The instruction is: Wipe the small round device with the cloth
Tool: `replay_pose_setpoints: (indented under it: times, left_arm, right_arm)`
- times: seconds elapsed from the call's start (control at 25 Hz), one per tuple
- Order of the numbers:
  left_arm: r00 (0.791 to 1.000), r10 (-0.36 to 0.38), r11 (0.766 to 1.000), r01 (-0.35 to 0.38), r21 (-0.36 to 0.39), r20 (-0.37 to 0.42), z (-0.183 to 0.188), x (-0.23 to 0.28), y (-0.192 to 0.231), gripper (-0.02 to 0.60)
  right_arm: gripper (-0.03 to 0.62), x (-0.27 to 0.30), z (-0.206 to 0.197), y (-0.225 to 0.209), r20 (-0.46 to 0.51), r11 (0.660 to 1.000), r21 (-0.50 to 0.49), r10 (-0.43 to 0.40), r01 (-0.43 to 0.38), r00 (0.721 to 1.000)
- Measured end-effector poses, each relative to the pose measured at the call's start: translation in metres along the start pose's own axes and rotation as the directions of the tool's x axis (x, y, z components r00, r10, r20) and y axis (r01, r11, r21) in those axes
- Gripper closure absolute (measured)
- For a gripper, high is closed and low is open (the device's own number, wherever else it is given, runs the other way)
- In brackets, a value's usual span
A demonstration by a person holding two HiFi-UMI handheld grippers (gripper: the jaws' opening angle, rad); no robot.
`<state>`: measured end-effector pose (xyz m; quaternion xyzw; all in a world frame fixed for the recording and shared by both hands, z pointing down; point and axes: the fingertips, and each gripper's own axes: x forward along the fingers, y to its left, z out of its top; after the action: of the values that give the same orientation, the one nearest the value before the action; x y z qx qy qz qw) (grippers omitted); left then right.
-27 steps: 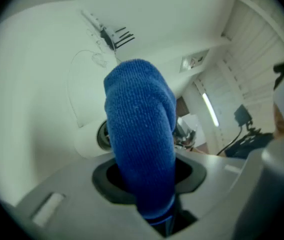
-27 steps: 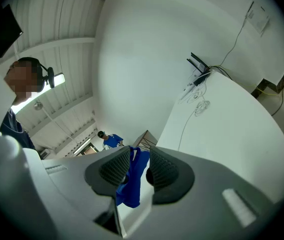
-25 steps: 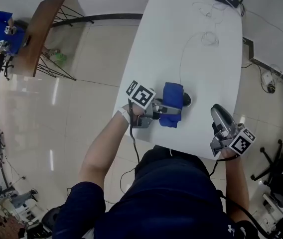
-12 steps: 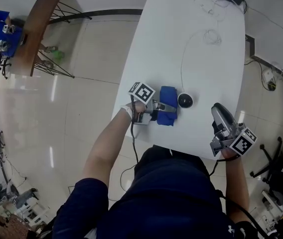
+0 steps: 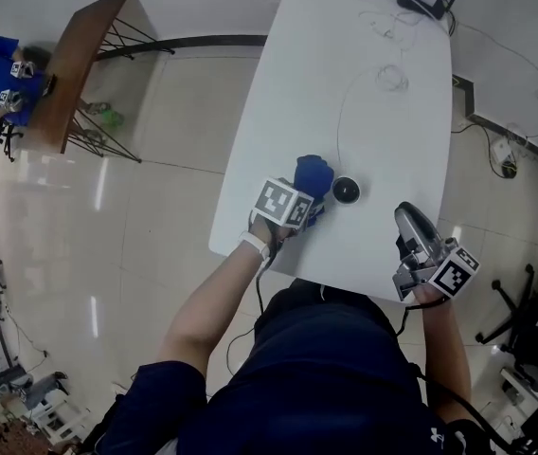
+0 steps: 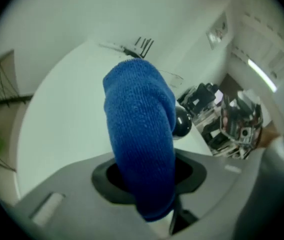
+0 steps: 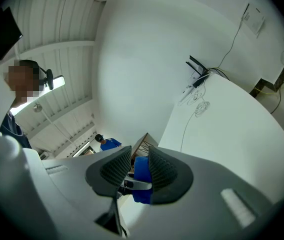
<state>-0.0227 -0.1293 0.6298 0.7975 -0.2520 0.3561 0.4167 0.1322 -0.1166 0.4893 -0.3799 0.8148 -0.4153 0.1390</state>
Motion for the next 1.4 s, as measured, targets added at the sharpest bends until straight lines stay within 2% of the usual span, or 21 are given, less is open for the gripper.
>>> replay_pose_setpoints:
  times: [0.08,0.12,0.16,0.2,0.24,0.32,0.36,0.44,0.52,0.6,0.8,0.84,0.92,1.04,1.12,1.16,1.2,1.24,1.28,1.32,1.4]
  left_arm:
    - [0.992,0.124,0.977,-0.126,0.169,0.025,0.016,-0.001,0.000,0.423]
    - [0.983,0.180,0.949,-0.186,0.255,0.046,0.024,-0.003,-0.003,0.423]
    - [0.970,0.234,0.907,-0.243,0.344,0.068,0.030,-0.006,-0.008,0.423]
    - [0.952,0.292,0.845,-0.301,0.442,0.091,0.034,-0.010,-0.015,0.423]
    - [0.928,0.352,0.759,-0.357,0.545,0.118,0.036,-0.016,-0.023,0.423]
    - [0.875,0.449,0.554,-0.431,0.713,0.180,0.039,-0.022,-0.038,0.423]
    - [0.856,0.476,0.469,-0.442,0.765,0.202,0.038,-0.021,-0.043,0.423]
    - [0.829,0.511,0.344,-0.441,0.829,0.228,0.033,-0.015,-0.051,0.423]
    - [0.804,0.538,0.239,-0.435,0.868,0.255,0.024,-0.007,-0.053,0.423]
    - [0.781,0.557,0.157,-0.431,0.888,0.281,0.015,0.001,-0.050,0.425]
    - [0.750,0.580,0.040,-0.417,0.908,0.319,-0.002,0.009,-0.040,0.425]
    - [0.758,0.580,0.044,-0.395,0.918,0.299,-0.010,0.012,-0.039,0.425]
    - [0.783,0.569,0.073,-0.351,0.933,0.250,-0.026,0.021,-0.041,0.425]
    - [0.785,0.596,0.074,-0.264,0.962,0.170,-0.048,0.030,-0.031,0.425]
    - [0.774,0.629,0.117,-0.181,0.977,0.068,-0.065,0.035,-0.022,0.420]
    - [0.772,0.636,0.159,-0.145,0.977,0.011,-0.073,0.037,-0.020,0.420]
    - [0.777,0.628,0.219,-0.117,0.969,-0.048,-0.079,0.037,-0.021,0.420]
    - [0.794,0.598,0.298,-0.096,0.950,-0.108,-0.085,0.036,-0.027,0.420]
    - [0.824,0.540,0.399,-0.073,0.914,-0.169,-0.089,0.034,-0.037,0.420]
    - [0.866,0.448,0.514,-0.044,0.857,-0.224,-0.091,0.031,-0.052,0.420]
    - [0.951,0.178,0.744,0.039,0.667,-0.254,-0.081,0.021,-0.091,0.420]
  right_arm:
    - [0.481,-0.001,-0.001,-0.001,0.000,1.000,0.000,0.000,0.000,1.000]
    - [0.482,-0.002,-0.001,-0.001,0.001,1.000,0.000,-0.001,0.001,1.000]
    - [0.484,-0.003,-0.002,-0.001,0.002,1.000,0.000,-0.002,0.002,1.000]
    - [0.485,-0.005,-0.002,0.000,0.004,1.000,0.002,-0.005,0.005,1.000]
    - [0.487,-0.008,-0.003,0.002,0.007,1.000,0.004,-0.008,0.008,1.000]
    - [0.488,-0.011,-0.003,0.001,0.014,1.000,0.011,-0.016,0.015,1.000]
    - [0.490,-0.011,-0.003,0.000,0.018,1.000,0.016,-0.018,0.018,1.000]
    - [0.491,-0.011,-0.003,0.000,0.025,0.999,0.025,-0.020,0.020,0.999]
    - [0.491,-0.013,-0.005,0.002,0.028,0.999,0.030,-0.020,0.019,0.999]
    - [0.491,-0.013,-0.005,0.001,0.029,0.999,0.035,-0.020,0.019,0.999]
    - [0.491,-0.015,-0.007,-0.004,0.031,0.998,0.050,-0.039,0.038,0.999]
    - [0.491,-0.016,-0.008,-0.005,0.031,0.998,0.054,-0.044,0.042,0.999]
    - [0.491,-0.019,-0.009,-0.007,0.032,0.997,0.062,-0.052,0.050,0.998]
    - [0.491,-0.016,-0.008,-0.010,0.034,0.995,0.071,-0.069,0.066,0.997]
    - [0.494,-0.013,-0.007,-0.012,0.033,0.994,0.074,-0.082,0.079,0.996]
    - [0.497,-0.012,-0.007,-0.013,0.032,0.994,0.075,-0.086,0.083,0.996]
    - [0.500,-0.012,-0.006,-0.013,0.031,0.994,0.075,-0.088,0.085,0.996]
    - [0.500,-0.012,-0.006,-0.013,0.029,0.994,0.073,-0.088,0.086,0.996]
    - [0.500,-0.011,-0.006,-0.013,0.026,0.994,0.072,-0.088,0.086,0.996]
    - [0.500,-0.010,-0.006,-0.012,0.025,0.994,0.070,-0.087,0.085,0.996]
    - [0.500,-0.009,-0.005,-0.011,0.023,0.994,0.068,-0.082,0.080,0.996]
